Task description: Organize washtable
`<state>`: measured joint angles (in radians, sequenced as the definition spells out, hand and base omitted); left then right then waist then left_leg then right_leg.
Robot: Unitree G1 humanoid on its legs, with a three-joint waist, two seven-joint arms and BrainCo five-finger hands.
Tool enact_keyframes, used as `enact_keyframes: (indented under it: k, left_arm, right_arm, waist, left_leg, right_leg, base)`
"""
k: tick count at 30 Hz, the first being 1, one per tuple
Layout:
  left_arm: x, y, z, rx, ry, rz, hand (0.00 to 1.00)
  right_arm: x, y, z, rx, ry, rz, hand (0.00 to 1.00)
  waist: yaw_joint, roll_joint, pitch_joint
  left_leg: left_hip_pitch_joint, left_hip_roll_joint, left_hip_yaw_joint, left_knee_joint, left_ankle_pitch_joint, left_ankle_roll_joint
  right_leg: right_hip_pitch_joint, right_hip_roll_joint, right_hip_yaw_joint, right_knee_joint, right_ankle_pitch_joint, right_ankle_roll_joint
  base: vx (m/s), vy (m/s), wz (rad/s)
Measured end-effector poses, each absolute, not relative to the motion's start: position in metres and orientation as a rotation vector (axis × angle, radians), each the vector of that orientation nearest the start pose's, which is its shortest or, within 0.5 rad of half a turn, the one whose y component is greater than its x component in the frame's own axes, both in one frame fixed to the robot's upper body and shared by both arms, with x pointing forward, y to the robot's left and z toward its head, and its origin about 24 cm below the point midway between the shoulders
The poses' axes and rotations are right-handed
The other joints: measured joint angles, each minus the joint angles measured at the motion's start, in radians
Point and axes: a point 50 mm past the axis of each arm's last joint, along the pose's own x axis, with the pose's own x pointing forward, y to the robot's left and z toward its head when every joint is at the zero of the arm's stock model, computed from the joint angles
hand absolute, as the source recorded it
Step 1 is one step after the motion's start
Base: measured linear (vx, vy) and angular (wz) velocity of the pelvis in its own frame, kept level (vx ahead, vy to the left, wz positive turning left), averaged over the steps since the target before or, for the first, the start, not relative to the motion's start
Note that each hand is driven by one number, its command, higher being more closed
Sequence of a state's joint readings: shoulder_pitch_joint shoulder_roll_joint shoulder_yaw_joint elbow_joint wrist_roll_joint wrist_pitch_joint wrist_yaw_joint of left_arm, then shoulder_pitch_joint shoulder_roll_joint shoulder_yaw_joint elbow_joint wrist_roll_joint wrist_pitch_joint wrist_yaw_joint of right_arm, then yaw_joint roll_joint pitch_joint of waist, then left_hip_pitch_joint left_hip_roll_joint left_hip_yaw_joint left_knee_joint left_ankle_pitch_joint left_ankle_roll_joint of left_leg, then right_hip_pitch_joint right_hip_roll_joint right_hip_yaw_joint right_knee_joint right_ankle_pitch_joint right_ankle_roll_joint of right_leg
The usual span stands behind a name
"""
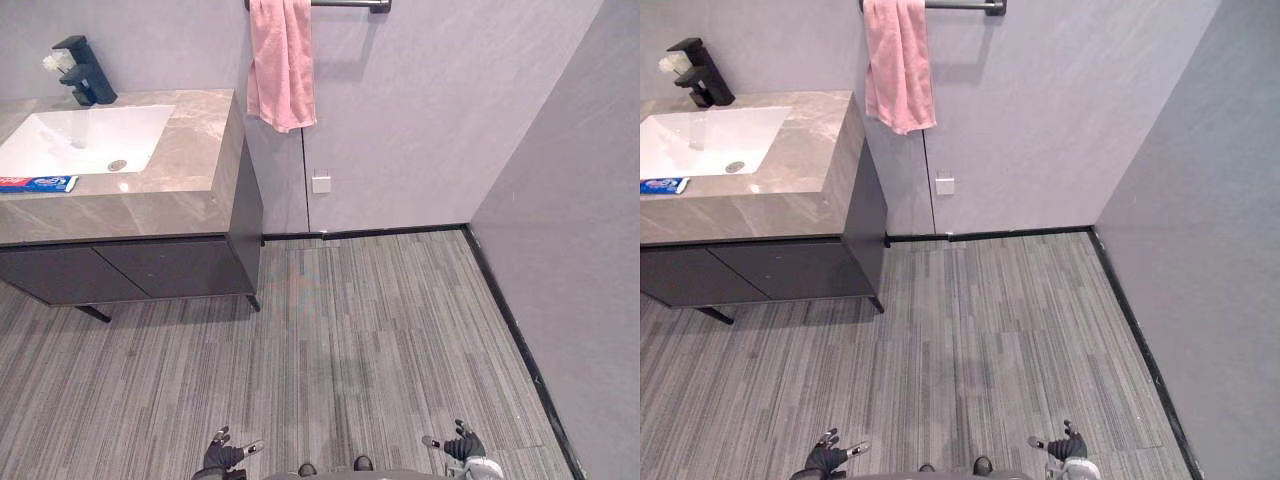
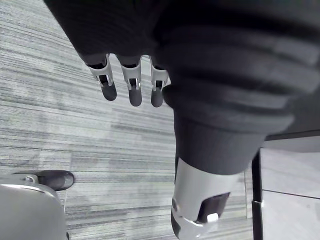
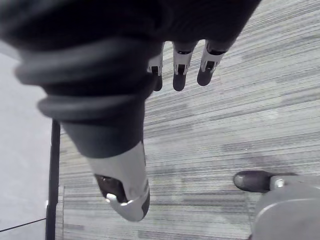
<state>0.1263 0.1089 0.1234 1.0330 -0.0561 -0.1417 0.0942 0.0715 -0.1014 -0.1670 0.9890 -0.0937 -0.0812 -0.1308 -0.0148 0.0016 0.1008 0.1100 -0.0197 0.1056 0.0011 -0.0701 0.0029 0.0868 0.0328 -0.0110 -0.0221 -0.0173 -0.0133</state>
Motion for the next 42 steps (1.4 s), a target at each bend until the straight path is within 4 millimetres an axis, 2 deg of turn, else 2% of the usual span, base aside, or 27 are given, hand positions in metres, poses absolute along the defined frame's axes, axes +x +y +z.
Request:
enact_keyframes:
  k: [14,21,30,33,35,36,37,38,41,42]
  left_arm:
    - [0.089,0.211,-0.156,0.028,0.999,0.33,0.0]
    - [0.085,0.212,-0.156,0.031,1.01,0.335,0.0]
    - [0.088,0.211,-0.156,0.032,1.002,0.33,0.0]
    - [0.09,0.211,-0.156,0.032,0.999,0.328,0.0]
    - [0.093,0.212,-0.155,0.035,0.991,0.327,0.0]
    - [0.094,0.212,-0.154,0.035,0.986,0.326,0.0]
    - [0.097,0.212,-0.153,0.034,0.97,0.327,0.0]
    - [0.102,0.214,-0.15,0.035,0.943,0.329,0.0]
    - [0.107,0.212,-0.147,0.029,0.914,0.326,0.0]
    - [0.106,0.211,-0.147,0.028,0.913,0.324,0.0]
  right_arm:
    - [0.125,-0.22,-0.144,-0.163,0.941,-0.292,0.0]
    - [0.121,-0.221,-0.145,-0.151,0.953,-0.304,0.0]
    - [0.119,-0.224,-0.145,-0.107,0.955,-0.341,0.0]
    - [0.12,-0.224,-0.145,-0.101,0.953,-0.347,0.0]
    - [0.122,-0.224,-0.144,-0.087,0.944,-0.357,0.0]
    - [0.122,-0.224,-0.144,-0.084,0.942,-0.36,0.0]
    - [0.123,-0.223,-0.143,-0.08,0.932,-0.36,0.0]
    - [0.126,-0.22,-0.142,-0.073,0.916,-0.357,0.0]
    - [0.125,-0.224,-0.139,-0.083,0.901,-0.363,0.0]
    - [0.126,-0.225,-0.139,-0.086,0.899,-0.365,0.0]
  waist:
    - [-0.003,0.011,0.028]
    - [-0.003,0.014,0.03]
    - [-0.003,0.013,0.03]
    - [-0.004,0.012,0.031]
    - [-0.007,0.008,0.04]
    - [-0.01,0.008,0.046]
    - [-0.011,0.008,0.065]
    - [-0.007,0.002,0.068]
    - [0.004,0.007,0.088]
    - [-0.001,0.018,0.089]
  left_leg:
    - [0.002,0.003,-0.014,0.0,-0.003,-0.004]
    - [-0.009,0.008,-0.006,-0.003,-0.005,-0.008]
    - [-0.012,0.013,-0.008,-0.005,-0.003,-0.004]
    - [-0.011,0.017,-0.009,0.011,-0.012,-0.019]
    - [-0.026,0.024,-0.002,0.083,-0.051,-0.057]
    - [-0.035,0.03,0.004,0.119,-0.071,-0.065]
    - [-0.06,0.044,0.019,0.22,-0.111,-0.086]
    - [-0.119,0.058,0.044,0.361,-0.121,-0.097]
    - [-0.233,0.099,0.08,0.621,-0.132,-0.093]
    - [-0.274,0.122,0.098,0.692,-0.156,-0.074]
  right_leg:
    - [0.002,0.001,-0.007,-0.001,0.0,0.001]
    - [-0.001,0.006,-0.003,-0.018,0.017,-0.003]
    - [0.004,0.012,-0.013,-0.032,0.016,-0.003]
    - [0.011,0.014,-0.016,-0.031,0.014,-0.001]
    - [0.012,0.013,-0.014,0.009,-0.023,-0.01]
    - [0.011,0.014,-0.015,0.029,-0.04,-0.017]
    - [0.005,0.018,-0.013,0.071,-0.084,-0.022]
    - [-0.006,0.016,-0.001,0.116,-0.119,-0.033]
    - [-0.001,0.016,0.027,0.174,-0.164,-0.048]
    - [0.0,0.015,0.046,0.19,-0.174,-0.057]
  base:
    - [-0.04,-0.011,0.02]
    - [-0.06,-0.012,-0.02]
    - [0.03,-0.007,0.01]
    - [0.01,-0.003,0.01]
    - [0.02,-0.022,0.05]
    - [0.0,-0.035,0.09]
    - [-0.05,-0.061,-0.01]
    - [-0.05,-0.074,-0.11]
    - [0.05,-0.038,-0.33]
    - [0.16,0.059,-0.37]
